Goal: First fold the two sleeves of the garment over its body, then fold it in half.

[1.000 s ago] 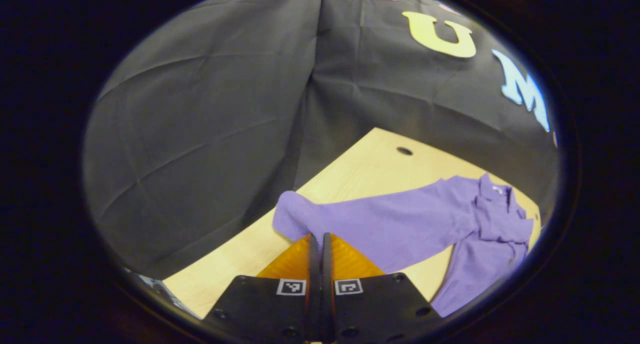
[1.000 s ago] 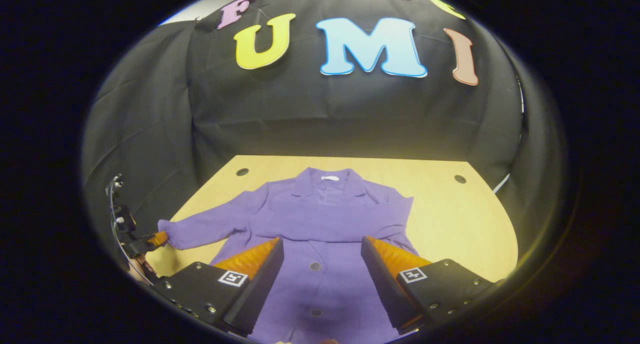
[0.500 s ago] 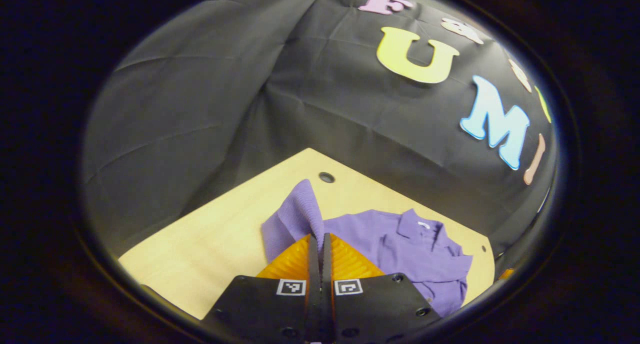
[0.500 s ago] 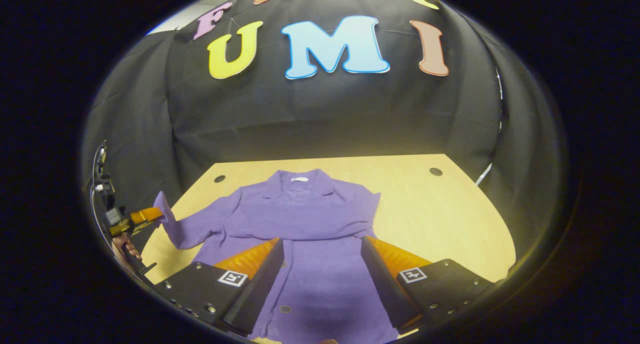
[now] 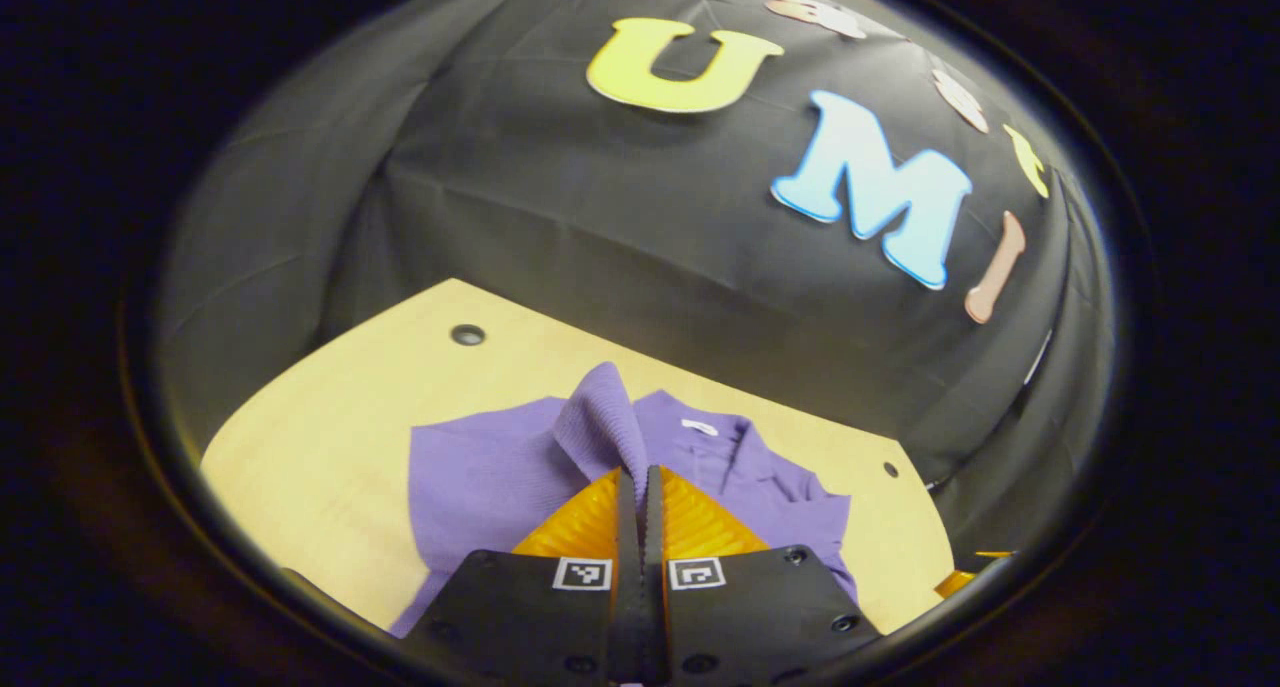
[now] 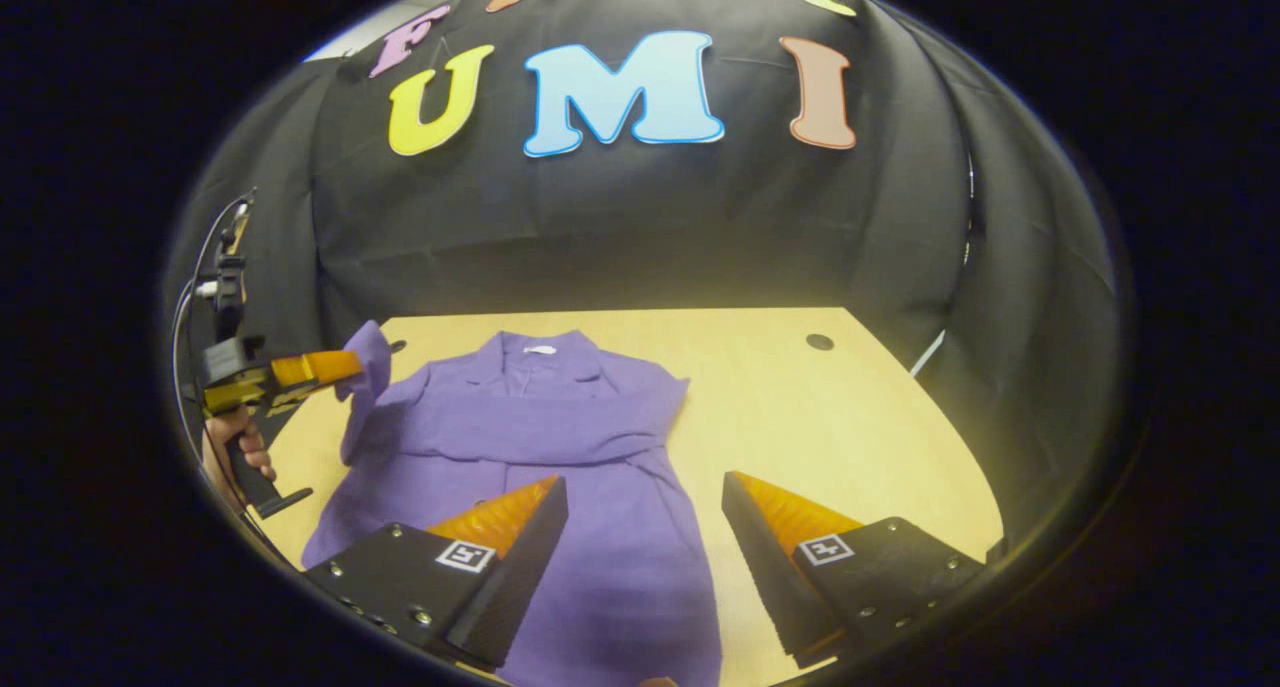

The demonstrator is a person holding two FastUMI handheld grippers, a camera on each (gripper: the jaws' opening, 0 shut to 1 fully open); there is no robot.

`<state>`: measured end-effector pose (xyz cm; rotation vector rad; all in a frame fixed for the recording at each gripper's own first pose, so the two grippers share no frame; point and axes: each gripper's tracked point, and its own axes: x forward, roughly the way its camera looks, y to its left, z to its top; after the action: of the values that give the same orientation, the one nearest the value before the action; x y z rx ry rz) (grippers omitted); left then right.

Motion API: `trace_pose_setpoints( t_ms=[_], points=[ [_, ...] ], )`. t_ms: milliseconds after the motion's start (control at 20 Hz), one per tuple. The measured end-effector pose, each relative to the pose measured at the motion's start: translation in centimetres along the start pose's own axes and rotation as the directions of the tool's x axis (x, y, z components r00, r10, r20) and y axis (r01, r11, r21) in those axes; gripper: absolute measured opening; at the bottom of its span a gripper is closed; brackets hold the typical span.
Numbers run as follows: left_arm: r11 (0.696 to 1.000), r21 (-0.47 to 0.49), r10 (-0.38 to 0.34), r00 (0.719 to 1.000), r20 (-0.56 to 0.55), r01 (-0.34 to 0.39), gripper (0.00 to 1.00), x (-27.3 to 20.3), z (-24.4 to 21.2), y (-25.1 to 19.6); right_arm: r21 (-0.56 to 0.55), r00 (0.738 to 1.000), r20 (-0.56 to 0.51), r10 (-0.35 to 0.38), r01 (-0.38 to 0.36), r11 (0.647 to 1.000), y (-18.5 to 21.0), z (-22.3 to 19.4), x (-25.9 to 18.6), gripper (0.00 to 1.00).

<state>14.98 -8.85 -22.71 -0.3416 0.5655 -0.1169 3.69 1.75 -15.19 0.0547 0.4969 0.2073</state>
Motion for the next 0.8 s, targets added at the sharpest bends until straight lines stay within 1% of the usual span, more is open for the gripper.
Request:
trace_pose_setpoints(
  t_ms=[200, 350, 600, 800],
  points=[
    [0.991, 0.082, -0.101, 0.994, -0.047, 0.104, 0.07, 2.3, -2.6, -7.8, 0.004, 1.000, 0.006, -0.012, 0.012, 1.000, -2.8, 0.4, -0.2, 0.94],
    [0.976, 0.160, -0.139, 0.987, -0.077, 0.150, 0.07, 4.2, -4.3, -11.9, 0.008, 1.000, 0.004, -0.011, 0.011, 1.000, -4.5, 0.0, -0.4, 0.94],
    [0.955, 0.212, -0.187, 0.975, -0.117, 0.208, 0.07, 5.5, -7.1, -16.6, 0.014, 1.000, -0.008, -0.014, 0.014, 1.000, -6.2, -1.4, -0.6, 0.94],
    [0.943, 0.236, -0.199, 0.966, -0.166, 0.235, 0.07, 7.2, -9.6, -18.6, 0.019, 0.999, -0.034, -0.011, 0.012, 1.000, -6.9, -3.5, -0.2, 0.94]
  ],
)
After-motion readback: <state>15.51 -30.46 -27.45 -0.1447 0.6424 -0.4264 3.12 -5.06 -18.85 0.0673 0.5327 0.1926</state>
